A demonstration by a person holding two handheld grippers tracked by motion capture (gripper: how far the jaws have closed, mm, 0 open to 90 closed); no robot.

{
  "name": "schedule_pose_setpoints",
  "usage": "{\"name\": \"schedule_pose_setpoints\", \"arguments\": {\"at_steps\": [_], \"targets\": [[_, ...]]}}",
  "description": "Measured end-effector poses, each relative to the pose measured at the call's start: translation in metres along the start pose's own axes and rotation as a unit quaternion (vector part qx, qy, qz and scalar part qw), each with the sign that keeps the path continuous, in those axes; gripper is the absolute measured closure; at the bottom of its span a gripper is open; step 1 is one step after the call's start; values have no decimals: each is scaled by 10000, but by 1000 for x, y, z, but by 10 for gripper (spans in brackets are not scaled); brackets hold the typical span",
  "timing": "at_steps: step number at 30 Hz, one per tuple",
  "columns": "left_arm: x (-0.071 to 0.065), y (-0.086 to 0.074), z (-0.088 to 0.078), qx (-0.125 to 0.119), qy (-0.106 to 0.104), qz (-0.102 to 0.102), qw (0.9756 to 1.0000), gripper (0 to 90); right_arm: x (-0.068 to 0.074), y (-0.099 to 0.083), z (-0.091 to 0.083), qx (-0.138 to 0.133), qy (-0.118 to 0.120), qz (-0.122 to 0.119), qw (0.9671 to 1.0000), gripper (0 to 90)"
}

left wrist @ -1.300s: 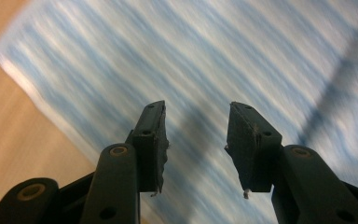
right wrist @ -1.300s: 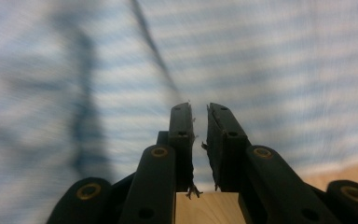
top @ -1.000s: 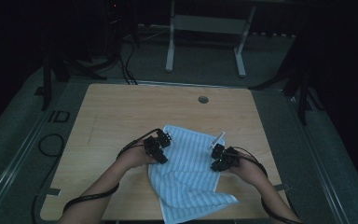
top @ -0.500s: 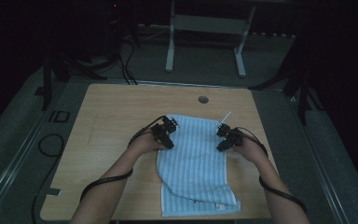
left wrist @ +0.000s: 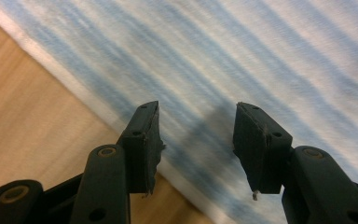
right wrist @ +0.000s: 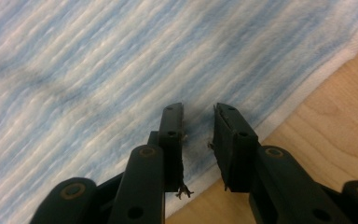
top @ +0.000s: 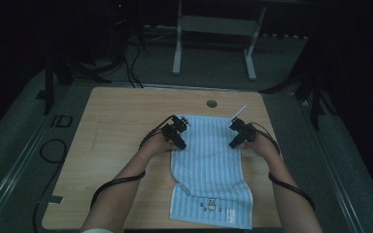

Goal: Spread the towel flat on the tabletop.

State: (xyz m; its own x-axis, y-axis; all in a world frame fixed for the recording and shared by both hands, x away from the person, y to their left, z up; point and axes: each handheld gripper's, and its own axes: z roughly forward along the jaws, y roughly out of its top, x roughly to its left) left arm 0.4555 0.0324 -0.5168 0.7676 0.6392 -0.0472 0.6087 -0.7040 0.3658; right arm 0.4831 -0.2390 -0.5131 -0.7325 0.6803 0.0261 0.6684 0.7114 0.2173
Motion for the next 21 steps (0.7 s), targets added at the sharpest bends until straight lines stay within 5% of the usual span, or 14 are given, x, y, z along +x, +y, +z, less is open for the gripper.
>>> {"name": "schedule_pose_setpoints", "arguments": {"at_steps": [2, 7, 12, 15, 16, 21], "targets": [[-10, -4, -11, -65, 36, 117, 9999, 512, 9, -3, -8, -161, 159, -195, 9996, 719], [-45, -32, -33, 70, -34, 779, 9969, 528, 46, -21, -27, -272, 334, -803, 9958, 798], [-84, -71, -61, -195, -252, 1070, 9937, 531, 77, -48, -41, -515, 471, -995, 9926, 835], [-111, -94, -71, -165, -446, 1363, 9895, 624, 91, -61, -47, -503, 463, -1154, 9910, 858], [-119, -100, -73, -120, -364, 1532, 9875, 674, 95, -64, -48, -459, 445, -1248, 9901, 858], [-150, -116, -68, -10, -661, 1775, 9819, 873, 104, -69, -53, -432, 350, -1337, 9895, 858]]}}
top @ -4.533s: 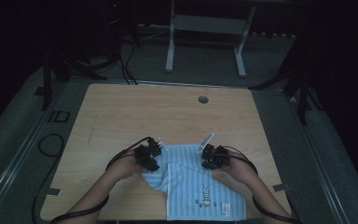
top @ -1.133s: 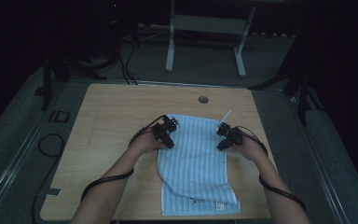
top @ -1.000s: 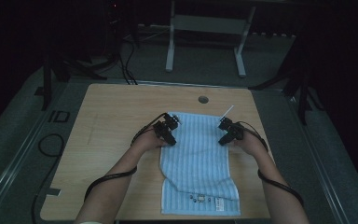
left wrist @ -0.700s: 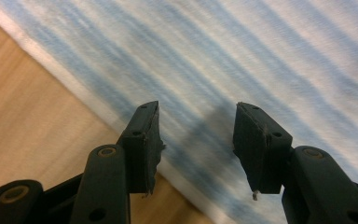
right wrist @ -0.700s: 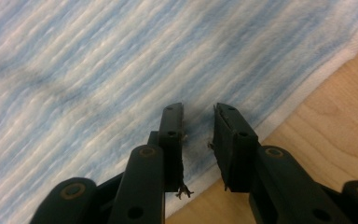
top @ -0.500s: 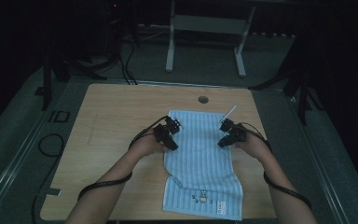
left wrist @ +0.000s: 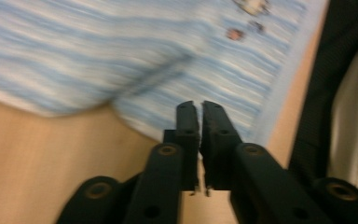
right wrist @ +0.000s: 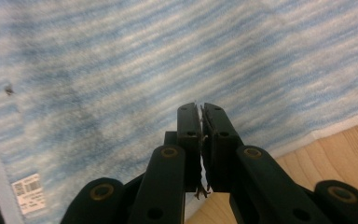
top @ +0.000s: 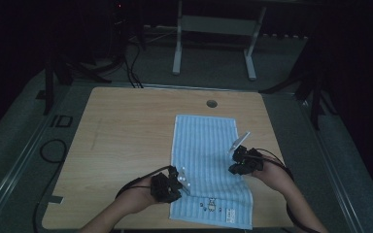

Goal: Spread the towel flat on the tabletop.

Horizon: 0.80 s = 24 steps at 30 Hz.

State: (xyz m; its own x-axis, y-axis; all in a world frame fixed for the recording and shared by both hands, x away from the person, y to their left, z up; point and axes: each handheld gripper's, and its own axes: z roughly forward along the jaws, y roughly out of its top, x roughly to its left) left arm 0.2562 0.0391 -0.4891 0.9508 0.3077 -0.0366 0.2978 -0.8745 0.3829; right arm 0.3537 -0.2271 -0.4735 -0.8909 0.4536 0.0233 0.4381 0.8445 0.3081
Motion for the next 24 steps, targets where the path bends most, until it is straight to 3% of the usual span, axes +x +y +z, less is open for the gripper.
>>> {"name": "schedule_pose_setpoints", "arguments": {"at_steps": [6, 9, 11, 14, 17, 19, 21, 24], "targets": [[-1, -9, 26, 139, -27, -213, 9997, 874, 1, -1, 6, 119, -108, -25, 9999, 858], [-5, -16, 32, 97, 2, -252, 9996, 873, 1, -1, 8, 154, -99, -10, 9998, 857], [-10, -21, 30, 74, -69, -388, 9992, 873, 0, -2, 11, 186, -109, 27, 9998, 857], [-24, -31, 27, 92, -169, -405, 9990, 844, 0, -2, 14, 246, -152, 0, 9996, 857], [-37, -40, 22, 269, -299, -320, 9987, 796, 0, -3, 14, 260, -161, 2, 9995, 857], [-42, -45, 18, 401, -504, -335, 9974, 786, 2, -2, 13, 279, -178, -10, 9995, 857], [-41, -49, 11, 261, -633, -417, 9968, 785, 2, -1, 12, 245, -199, -15, 9995, 857], [-28, -50, 2, 106, -419, -607, 9972, 746, 0, 0, 12, 227, -221, -28, 9995, 857]]}}
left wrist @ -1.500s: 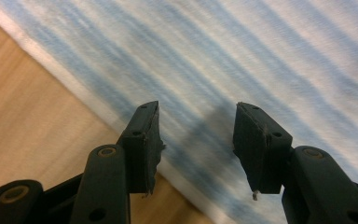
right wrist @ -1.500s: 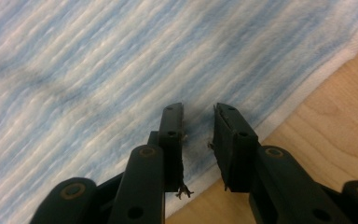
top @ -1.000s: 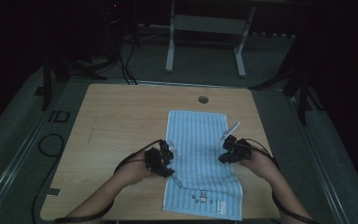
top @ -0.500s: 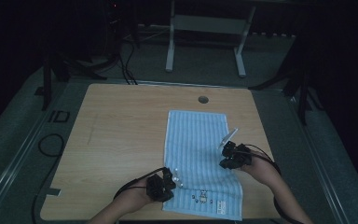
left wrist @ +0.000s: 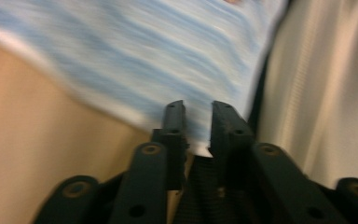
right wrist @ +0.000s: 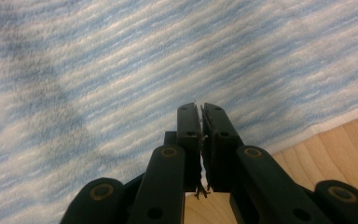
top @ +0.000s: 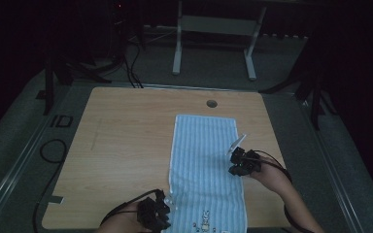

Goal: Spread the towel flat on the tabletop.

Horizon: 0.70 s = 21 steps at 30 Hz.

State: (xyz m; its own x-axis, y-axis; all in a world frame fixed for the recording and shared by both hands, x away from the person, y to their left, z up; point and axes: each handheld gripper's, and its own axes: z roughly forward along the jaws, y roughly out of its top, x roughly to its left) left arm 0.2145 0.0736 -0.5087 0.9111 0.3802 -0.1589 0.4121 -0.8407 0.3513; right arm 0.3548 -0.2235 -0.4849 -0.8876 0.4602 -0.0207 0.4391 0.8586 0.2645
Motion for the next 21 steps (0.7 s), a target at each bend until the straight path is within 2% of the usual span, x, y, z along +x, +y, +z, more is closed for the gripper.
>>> {"name": "schedule_pose_setpoints", "arguments": {"at_steps": [2, 3, 4, 6, 7, 10, 13, 16, 19, 21], "targets": [[5, 1, -3, -83, 20, -44, 10000, 742, 0, 1, 1, 3, 22, 51, 10000, 857], [16, 4, -6, -179, 101, -142, 9997, 742, -1, 1, 2, 23, 24, 22, 10000, 856], [22, 7, -7, -188, 220, -125, 9995, 725, -2, 1, 5, 66, 36, 68, 9999, 857], [35, 14, -9, -275, 306, -206, 9989, 724, -2, 1, 10, 132, 64, 64, 9999, 856], [41, 19, -11, -300, 422, -191, 9985, 725, -2, 1, 12, 169, 77, 29, 9998, 855], [58, 33, -13, -414, 601, -210, 9971, 723, -2, -1, 17, 244, 50, 15, 9997, 848], [74, 48, -12, -423, 763, -227, 9959, 706, -4, -3, 22, 280, 84, 87, 9995, 838], [84, 62, -5, -290, 967, -141, 9948, 706, -2, -6, 27, 304, 83, 66, 9995, 824], [95, 72, 4, -211, 1004, -142, 9946, 706, -3, -9, 29, 320, 56, 68, 9994, 823], [102, 77, 9, -191, 955, -203, 9950, 706, -4, -10, 29, 297, 58, 128, 9995, 823]]}}
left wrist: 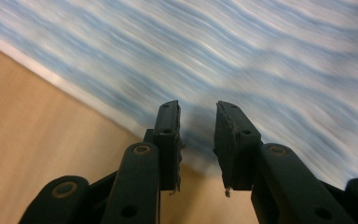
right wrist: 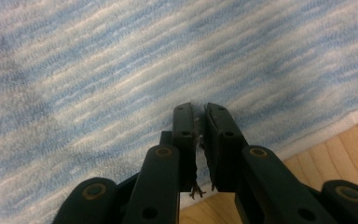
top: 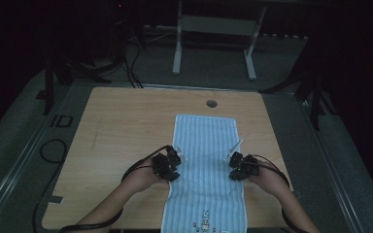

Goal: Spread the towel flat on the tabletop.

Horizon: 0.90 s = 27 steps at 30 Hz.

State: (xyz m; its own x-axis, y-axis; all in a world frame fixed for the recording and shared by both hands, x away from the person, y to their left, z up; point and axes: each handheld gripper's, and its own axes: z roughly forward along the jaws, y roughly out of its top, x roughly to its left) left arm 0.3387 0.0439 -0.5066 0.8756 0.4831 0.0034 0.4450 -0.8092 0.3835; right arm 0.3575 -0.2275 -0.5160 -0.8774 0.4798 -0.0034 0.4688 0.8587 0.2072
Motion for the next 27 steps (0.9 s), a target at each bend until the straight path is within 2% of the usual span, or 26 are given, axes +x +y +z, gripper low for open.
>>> {"name": "schedule_pose_setpoints", "arguments": {"at_steps": [6, 11, 17, 23, 27], "targets": [[3, 7, 21, 83, -84, -62, 9999, 706, -3, -2, 0, -22, -7, 17, 10000, 817], [3, 6, 21, 72, -120, -96, 9999, 704, -7, -2, 0, -32, 45, 50, 10000, 817], [2, -5, 17, 73, -111, -156, 9998, 678, -13, 3, 2, -17, 109, 53, 9999, 814], [8, -22, 10, 49, -144, -335, 9993, 678, -6, 16, 5, -20, 69, -82, 9999, 796], [3, -28, 7, 67, -145, -318, 9994, 678, 1, 20, 6, 16, 39, -214, 9998, 793]]}}
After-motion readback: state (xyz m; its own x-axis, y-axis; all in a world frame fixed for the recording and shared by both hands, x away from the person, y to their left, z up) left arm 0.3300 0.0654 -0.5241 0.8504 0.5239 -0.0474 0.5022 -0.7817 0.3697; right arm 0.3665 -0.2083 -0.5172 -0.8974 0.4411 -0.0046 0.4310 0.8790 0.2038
